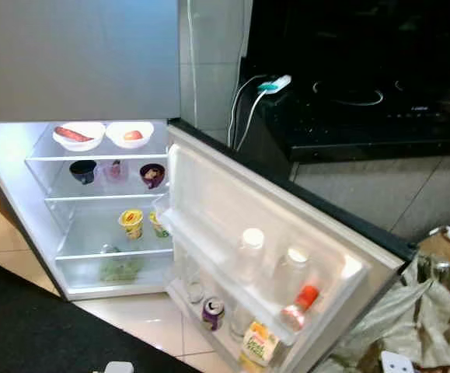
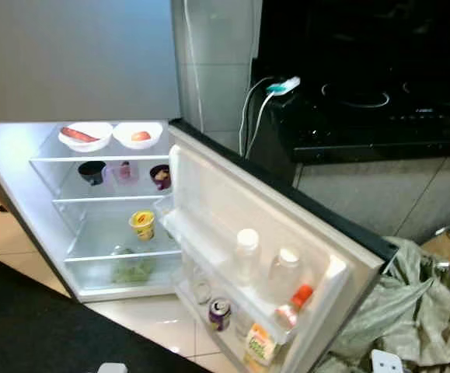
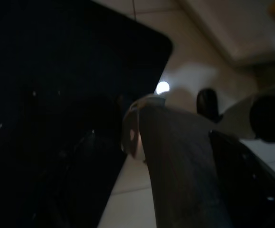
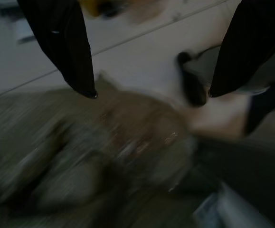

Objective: Restocking fridge

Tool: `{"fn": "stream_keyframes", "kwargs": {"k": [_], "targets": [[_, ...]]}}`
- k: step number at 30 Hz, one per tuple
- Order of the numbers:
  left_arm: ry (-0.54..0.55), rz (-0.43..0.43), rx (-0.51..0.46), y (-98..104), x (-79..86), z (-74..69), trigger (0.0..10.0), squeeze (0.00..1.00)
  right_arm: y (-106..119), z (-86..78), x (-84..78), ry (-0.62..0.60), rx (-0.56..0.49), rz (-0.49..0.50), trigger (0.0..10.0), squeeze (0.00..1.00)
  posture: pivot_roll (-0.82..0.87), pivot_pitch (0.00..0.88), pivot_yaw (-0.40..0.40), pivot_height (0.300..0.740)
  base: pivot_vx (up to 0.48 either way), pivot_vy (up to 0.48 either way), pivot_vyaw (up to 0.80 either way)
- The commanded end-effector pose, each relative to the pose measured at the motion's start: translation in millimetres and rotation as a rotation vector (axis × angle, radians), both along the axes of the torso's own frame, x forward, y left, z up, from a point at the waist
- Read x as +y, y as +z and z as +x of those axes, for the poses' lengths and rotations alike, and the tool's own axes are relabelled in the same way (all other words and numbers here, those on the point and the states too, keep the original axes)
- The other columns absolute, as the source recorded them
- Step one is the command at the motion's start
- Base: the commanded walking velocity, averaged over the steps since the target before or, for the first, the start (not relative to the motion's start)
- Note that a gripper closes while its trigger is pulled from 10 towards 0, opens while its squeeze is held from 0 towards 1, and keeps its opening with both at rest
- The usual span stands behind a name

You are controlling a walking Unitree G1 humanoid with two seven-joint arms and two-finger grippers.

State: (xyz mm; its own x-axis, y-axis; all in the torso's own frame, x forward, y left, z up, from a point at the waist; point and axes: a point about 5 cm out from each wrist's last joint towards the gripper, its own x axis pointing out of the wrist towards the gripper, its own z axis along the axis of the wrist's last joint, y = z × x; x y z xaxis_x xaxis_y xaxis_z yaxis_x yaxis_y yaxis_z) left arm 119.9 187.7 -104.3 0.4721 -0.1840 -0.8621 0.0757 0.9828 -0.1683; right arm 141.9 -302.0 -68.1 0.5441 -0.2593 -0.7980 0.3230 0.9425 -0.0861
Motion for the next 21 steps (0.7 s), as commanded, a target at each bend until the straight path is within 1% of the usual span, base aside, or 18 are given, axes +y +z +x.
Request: {"fn": "stream_keyframes", "kwargs": {"k": [1,2,3,5,8,12,13,15,17,19,20,21], "targets": [[-0.008,-0.019,0.092,-8,-6.2,-22.7,10.0,0.00,4,4.0,-4.5,-0.028,-0.022,-0.033,10.0,0.00,-0.03,0.000,-0.055,0.740,0.000,0.000,0.00],[-0.008,-0.020,0.092,-8,-6.2,-22.6,10.0,0.00,6,5.7,-8.0,-0.055,-0.040,-0.038,10.0,0.00,-0.03,0.000,-0.055,0.740,0.000,0.000,0.00],[-0.008,-0.020,0.092,-8,-6.2,-22.6,10.0,0.00,6,5.7,-8.0,-0.055,-0.040,-0.038,10.0,0.00,-0.03,0.000,-0.055,0.740,0.000,0.000,0.00],[-0.008,-0.023,0.092,-8,-6.1,-22.3,10.0,0.00,14,12.5,-16.9,-0.121,-0.103,-0.038,10.0,0.00,-0.03,0.000,-0.055,0.740,0.000,0.000,0.00],[-0.008,-0.025,0.091,-8,-6.1,-22.2,10.0,0.00,15,14.2,-18.5,-0.133,-0.117,-0.036,10.0,0.00,-0.03,0.000,-0.055,0.740,0.000,0.000,0.00],[-0.003,-0.026,0.090,-7,-4.9,-21.6,10.0,0.00,41,37.3,-39.9,-0.234,-0.294,-0.037,10.0,0.00,-0.03,0.000,-0.051,0.740,0.000,0.000,0.00],[-0.003,-0.026,0.090,-7,-4.9,-21.6,10.0,0.00,41,37.3,-39.9,-0.234,-0.294,-0.037,10.0,0.00,-0.03,0.000,-0.051,0.740,0.000,0.000,0.00],[-0.004,-0.027,0.092,-7,-5.0,-21.7,10.0,0.00,50,44.4,-46.5,-0.264,-0.354,-0.032,10.0,0.00,-0.03,0.000,-0.052,0.740,0.000,0.000,0.00],[-0.001,-0.029,0.093,-7,-5.4,-21.6,10.0,0.00,62,54.1,-54.7,-0.301,-0.444,-0.018,10.0,0.00,-0.03,0.000,-0.052,0.740,0.000,0.000,0.00],[0.000,-0.033,0.093,-7,-6.5,-21.5,10.0,0.00,79,66.2,-64.2,-0.343,-0.568,0.022,10.0,0.00,-0.03,0.000,-0.053,0.740,0.000,0.000,0.00],[0.000,-0.033,0.093,-7,-6.5,-21.5,10.0,0.00,79,66.2,-64.2,-0.343,-0.568,0.022,10.0,0.00,-0.03,0.000,-0.053,0.740,0.000,0.000,0.00],[-0.001,-0.034,0.093,-7,-6.8,-21.5,10.0,0.00,85,70.2,-67.0,-0.355,-0.611,0.039,10.0,0.00,-0.03,0.000,-0.053,0.740,0.000,0.000,0.00]]}}
